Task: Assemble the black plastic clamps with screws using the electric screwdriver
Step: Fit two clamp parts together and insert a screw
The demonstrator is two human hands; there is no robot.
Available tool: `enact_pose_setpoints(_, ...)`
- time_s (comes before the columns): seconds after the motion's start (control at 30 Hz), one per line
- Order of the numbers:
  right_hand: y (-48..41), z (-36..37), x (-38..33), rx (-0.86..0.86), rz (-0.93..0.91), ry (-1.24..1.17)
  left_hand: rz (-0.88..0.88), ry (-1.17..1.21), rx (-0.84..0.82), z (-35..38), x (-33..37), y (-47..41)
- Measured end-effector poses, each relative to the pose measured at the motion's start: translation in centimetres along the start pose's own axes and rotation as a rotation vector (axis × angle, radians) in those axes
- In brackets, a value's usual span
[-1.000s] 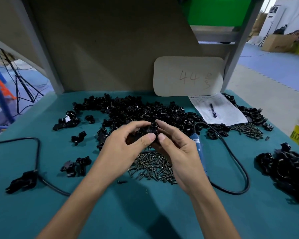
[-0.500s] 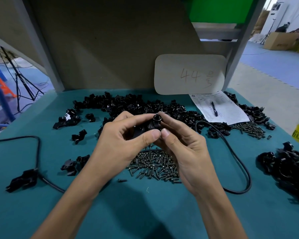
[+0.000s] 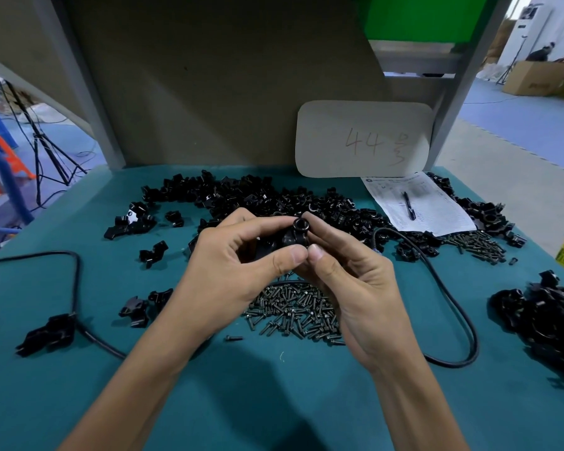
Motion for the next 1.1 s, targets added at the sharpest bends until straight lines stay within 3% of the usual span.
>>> enact_pose_setpoints(0.93, 0.0, 0.0, 2.6, -0.04, 0.07, 0.064, -0.005, -0.004, 0.044, -0.8, -2.4, 0.4)
enact_pose_setpoints(1.0, 0.0, -1.5, 5.0, 0.01, 0.136, 0.396, -0.036, -0.009, 0.086, -1.3, -4.1, 0.4)
enact_pose_setpoints(1.1, 1.2, -2.8, 10.7, -0.155, 0.273, 1.324, -0.103, -0.063, 0.14, -2.3, -6.8, 0.7)
Point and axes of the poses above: each hand's wrist, its own y-axis away from the middle knuckle, its own z-axis out of the palm, x = y × z, the point moved 10 cm from there along -y, towards the middle knuckle, and after that the axes turned 14 degrees about y, right-handed, at the moved point
